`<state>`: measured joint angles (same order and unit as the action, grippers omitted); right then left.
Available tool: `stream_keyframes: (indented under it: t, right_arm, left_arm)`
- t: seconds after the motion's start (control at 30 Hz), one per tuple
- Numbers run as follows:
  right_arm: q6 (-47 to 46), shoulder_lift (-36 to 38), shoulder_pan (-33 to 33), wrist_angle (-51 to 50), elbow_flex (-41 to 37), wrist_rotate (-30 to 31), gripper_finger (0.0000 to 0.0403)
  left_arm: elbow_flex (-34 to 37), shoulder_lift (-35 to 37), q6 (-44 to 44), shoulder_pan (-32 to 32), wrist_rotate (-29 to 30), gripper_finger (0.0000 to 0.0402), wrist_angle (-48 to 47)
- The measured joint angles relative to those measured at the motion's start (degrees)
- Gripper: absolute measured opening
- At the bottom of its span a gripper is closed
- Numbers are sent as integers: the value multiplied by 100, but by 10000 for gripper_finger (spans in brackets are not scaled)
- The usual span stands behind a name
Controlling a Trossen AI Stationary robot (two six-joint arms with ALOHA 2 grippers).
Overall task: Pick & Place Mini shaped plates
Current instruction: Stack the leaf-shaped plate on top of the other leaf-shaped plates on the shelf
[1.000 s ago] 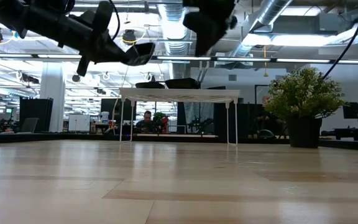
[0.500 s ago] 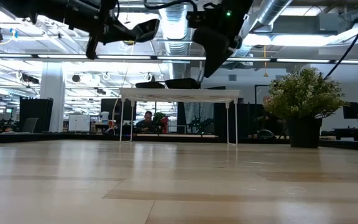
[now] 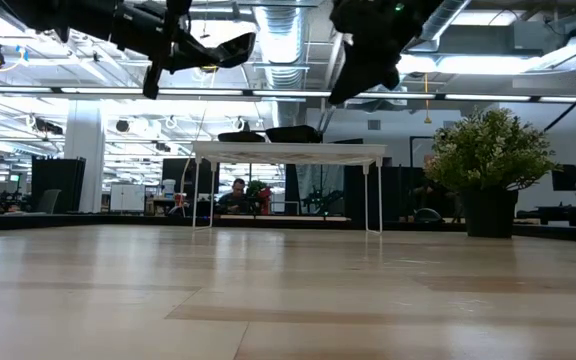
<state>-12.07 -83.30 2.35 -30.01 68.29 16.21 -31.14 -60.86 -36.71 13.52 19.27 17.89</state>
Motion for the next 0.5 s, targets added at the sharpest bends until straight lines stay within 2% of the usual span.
stream_keyframes:
  t: [0.2, 0.3, 0.5]
  right_arm:
    - [32, 396, 169, 534, -503, -625, 1]
    - [184, 546, 214, 828, -719, -861, 1]
    - [364, 963, 553, 1527, -1161, -1777, 1]
  left_arm:
    - [0, 0, -331, 412, -269, 2, -271]
    - [0, -2, -451, 686, -600, 2, -334]
    - [-110, -3, -476, 1085, -999, 2, -740]
